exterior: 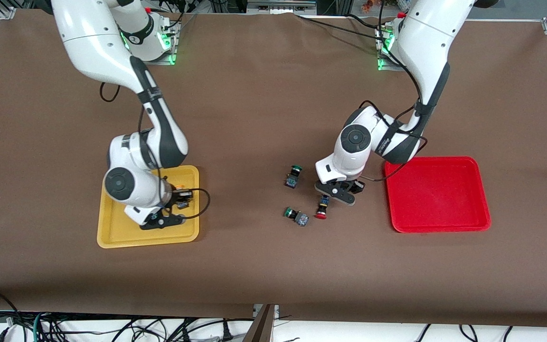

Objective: Place red and yellow buttons in trays
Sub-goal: 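Lower both held buttons into their matching trays and open both grippers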

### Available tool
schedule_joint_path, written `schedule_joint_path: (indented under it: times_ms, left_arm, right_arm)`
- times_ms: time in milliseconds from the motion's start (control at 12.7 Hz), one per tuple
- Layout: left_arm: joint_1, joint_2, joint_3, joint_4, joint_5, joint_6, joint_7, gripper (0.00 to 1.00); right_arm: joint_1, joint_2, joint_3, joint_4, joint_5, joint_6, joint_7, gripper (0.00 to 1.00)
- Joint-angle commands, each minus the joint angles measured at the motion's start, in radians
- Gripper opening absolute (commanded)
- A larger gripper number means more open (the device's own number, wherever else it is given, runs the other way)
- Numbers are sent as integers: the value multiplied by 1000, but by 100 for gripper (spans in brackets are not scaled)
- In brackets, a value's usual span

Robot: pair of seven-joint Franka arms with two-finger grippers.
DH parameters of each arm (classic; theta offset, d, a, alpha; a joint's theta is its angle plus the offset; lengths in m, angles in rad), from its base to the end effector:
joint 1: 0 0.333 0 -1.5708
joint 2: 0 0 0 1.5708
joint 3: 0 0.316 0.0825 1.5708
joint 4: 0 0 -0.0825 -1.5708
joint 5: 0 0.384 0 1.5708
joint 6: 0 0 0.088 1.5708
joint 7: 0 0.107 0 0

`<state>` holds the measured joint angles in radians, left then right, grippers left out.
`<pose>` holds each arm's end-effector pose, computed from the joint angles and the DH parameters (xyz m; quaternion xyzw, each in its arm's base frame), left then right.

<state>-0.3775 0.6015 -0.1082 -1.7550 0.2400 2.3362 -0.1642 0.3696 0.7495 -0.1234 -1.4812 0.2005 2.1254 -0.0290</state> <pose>0.5909 -0.3008 0.2269 -0.9709 0.2329 -0.0113 0.0544 0.6796 0.1946 0.2253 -0.9935 -0.0945 0.0527 0.0342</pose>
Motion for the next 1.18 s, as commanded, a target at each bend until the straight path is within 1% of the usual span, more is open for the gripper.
schedule_joint_path:
  times_ms: [0, 79, 158, 315, 473, 552, 630, 709, 788, 867, 945, 1024, 1103]
  left_arm:
    - [40, -61, 2, 67, 28, -154, 139, 16]
    - [64, -63, 2, 87, 27, -205, 225, 16]
    - [86, -75, 2, 91, 27, -247, 309, 18]
    - [146, -77, 4, 89, 27, -307, 528, 20]
    - [240, -63, 2, 77, 28, -308, 740, 22]
    - [279, -42, 2, 77, 28, -301, 841, 23]
    - [299, -22, 2, 77, 28, -298, 895, 27]
    - [310, -16, 2, 77, 28, -298, 910, 31]
    - [315, -8, 2, 77, 27, -298, 913, 42]
    - [321, -6, 2, 77, 27, -298, 913, 50]
    - [319, -6, -1, 77, 24, -299, 904, 79]
    - [321, -12, -5, 80, 24, -299, 913, 100]
    - [319, -26, -10, 84, 13, -308, 914, 100]
  right_arm:
    - [-1, -1, 8, -8, 16, 4, -29, 53]
    - [-3, 4, 8, -8, 28, 4, -17, 96]
    - [-12, 2, 8, -8, 39, -1, -15, 99]
    - [-12, -13, 10, -7, 43, -13, 0, 99]
    - [0, -77, 13, -7, 36, -92, 137, 99]
    - [11, -122, 11, -8, 27, -135, 159, 99]
    - [11, -177, 11, -16, 23, -180, 159, 99]
    - [12, -240, 10, -28, 5, -230, 162, 99]
    - [11, -304, 10, -37, -18, -272, 166, 99]
    - [12, -365, 10, -39, -50, -324, 167, 99]
    - [11, -424, 8, -41, -85, -381, 161, 99]
    - [11, -471, 7, -42, -99, -425, 152, 99]
    - [9, -507, 4, -45, -102, -459, 144, 100]
